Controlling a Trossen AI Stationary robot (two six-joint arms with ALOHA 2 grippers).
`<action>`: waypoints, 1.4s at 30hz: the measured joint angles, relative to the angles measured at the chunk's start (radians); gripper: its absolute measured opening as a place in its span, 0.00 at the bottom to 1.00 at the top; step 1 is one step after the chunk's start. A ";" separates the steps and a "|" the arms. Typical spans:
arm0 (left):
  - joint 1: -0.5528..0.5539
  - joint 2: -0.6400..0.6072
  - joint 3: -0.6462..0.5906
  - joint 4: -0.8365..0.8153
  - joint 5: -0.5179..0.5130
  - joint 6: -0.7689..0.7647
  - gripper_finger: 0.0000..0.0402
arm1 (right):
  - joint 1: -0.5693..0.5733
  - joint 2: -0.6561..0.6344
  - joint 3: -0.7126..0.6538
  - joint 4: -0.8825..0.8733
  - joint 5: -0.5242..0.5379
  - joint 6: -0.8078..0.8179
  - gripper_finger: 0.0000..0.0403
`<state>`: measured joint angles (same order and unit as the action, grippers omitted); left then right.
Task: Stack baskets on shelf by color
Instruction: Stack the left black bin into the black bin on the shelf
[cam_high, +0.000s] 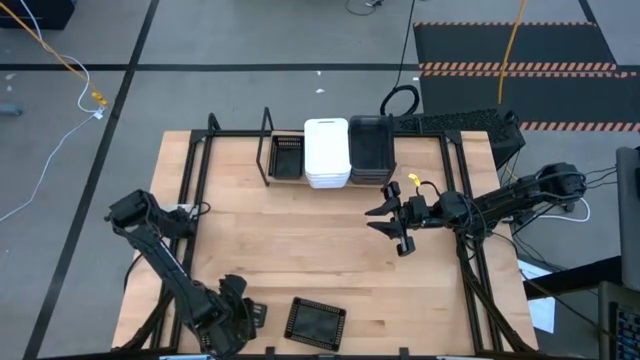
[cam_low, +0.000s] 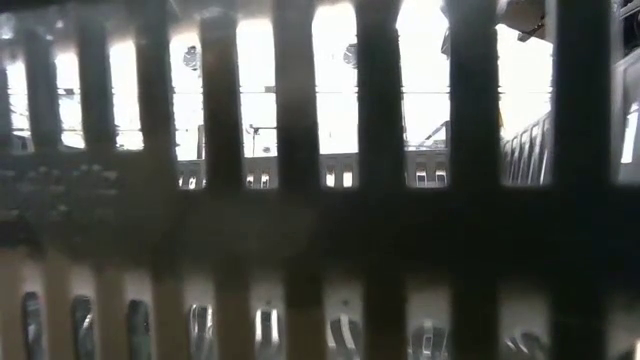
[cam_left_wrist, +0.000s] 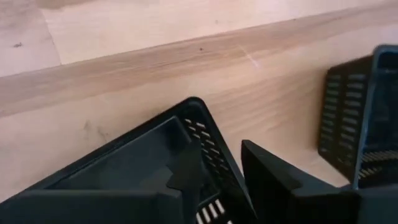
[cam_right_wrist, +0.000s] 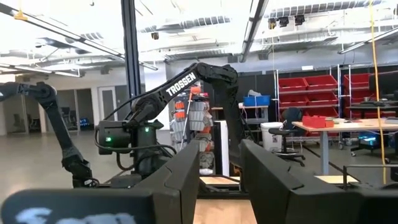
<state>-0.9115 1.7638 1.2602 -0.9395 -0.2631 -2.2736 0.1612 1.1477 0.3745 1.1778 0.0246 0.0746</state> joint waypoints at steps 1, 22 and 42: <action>0.002 0.000 -0.008 0.009 0.000 -0.010 0.30 | 0.000 0.000 0.000 0.000 0.000 0.000 0.27; 0.026 0.064 -0.077 0.173 0.094 0.042 0.16 | 0.004 0.000 0.000 -0.006 -0.001 0.037 0.27; 0.220 0.016 0.157 -0.011 0.317 1.087 0.04 | -0.002 -0.009 -0.001 -0.165 0.000 -0.022 0.27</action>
<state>-0.6916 1.7794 1.4168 -0.9509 0.0536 -1.1867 0.1593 1.1391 0.3737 1.0133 0.0242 0.0523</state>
